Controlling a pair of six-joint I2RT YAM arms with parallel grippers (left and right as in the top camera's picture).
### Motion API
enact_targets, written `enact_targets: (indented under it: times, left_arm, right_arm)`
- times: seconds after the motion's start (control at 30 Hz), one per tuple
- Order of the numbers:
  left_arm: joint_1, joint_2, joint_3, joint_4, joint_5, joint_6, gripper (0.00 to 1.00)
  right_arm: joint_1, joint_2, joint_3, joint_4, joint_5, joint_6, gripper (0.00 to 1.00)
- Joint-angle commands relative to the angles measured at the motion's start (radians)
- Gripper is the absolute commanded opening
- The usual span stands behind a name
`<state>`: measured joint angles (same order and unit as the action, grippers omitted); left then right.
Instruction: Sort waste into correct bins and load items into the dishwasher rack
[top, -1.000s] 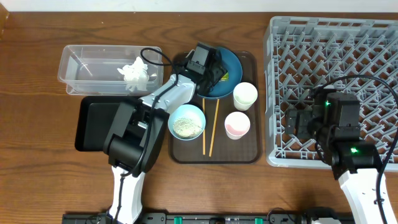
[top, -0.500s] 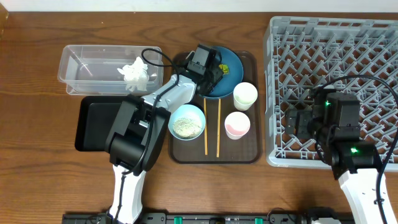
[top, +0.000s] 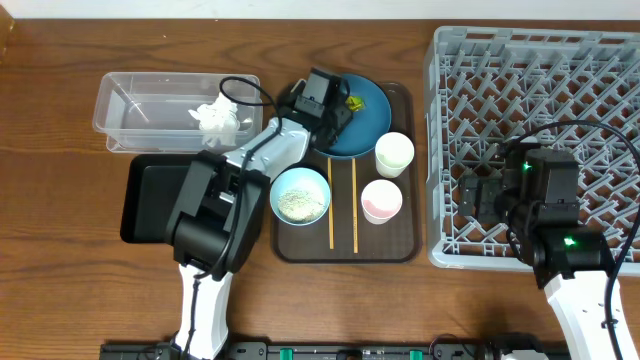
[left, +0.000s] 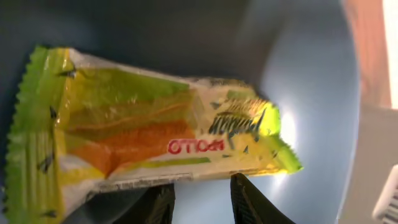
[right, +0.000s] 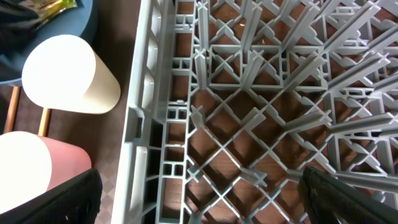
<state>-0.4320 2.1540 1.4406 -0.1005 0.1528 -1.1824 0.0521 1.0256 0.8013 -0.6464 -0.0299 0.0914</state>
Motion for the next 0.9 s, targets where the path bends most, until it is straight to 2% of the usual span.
enact_targets:
  times: [0.0, 0.13, 0.27, 0.87]
  left_arm:
    - [0.005, 0.016, 0.013, 0.024, -0.019, -0.014, 0.34]
    - [0.006, 0.016, 0.013, 0.039, -0.009, -0.059, 0.34]
    - [0.011, 0.016, 0.013, 0.038, -0.034, -0.077, 0.44]
    - [0.011, 0.016, 0.009, -0.002, -0.099, -0.080, 0.45]
  right_arm:
    - [0.007, -0.002, 0.021, -0.001, -0.004, 0.008, 0.99]
    - [0.007, -0.002, 0.021, 0.000, -0.004, 0.008, 0.99]
    - [0.007, -0.002, 0.021, -0.001, -0.004, 0.008, 0.99]
    - [0.007, -0.002, 0.021, -0.001, -0.005, 0.008, 0.99]
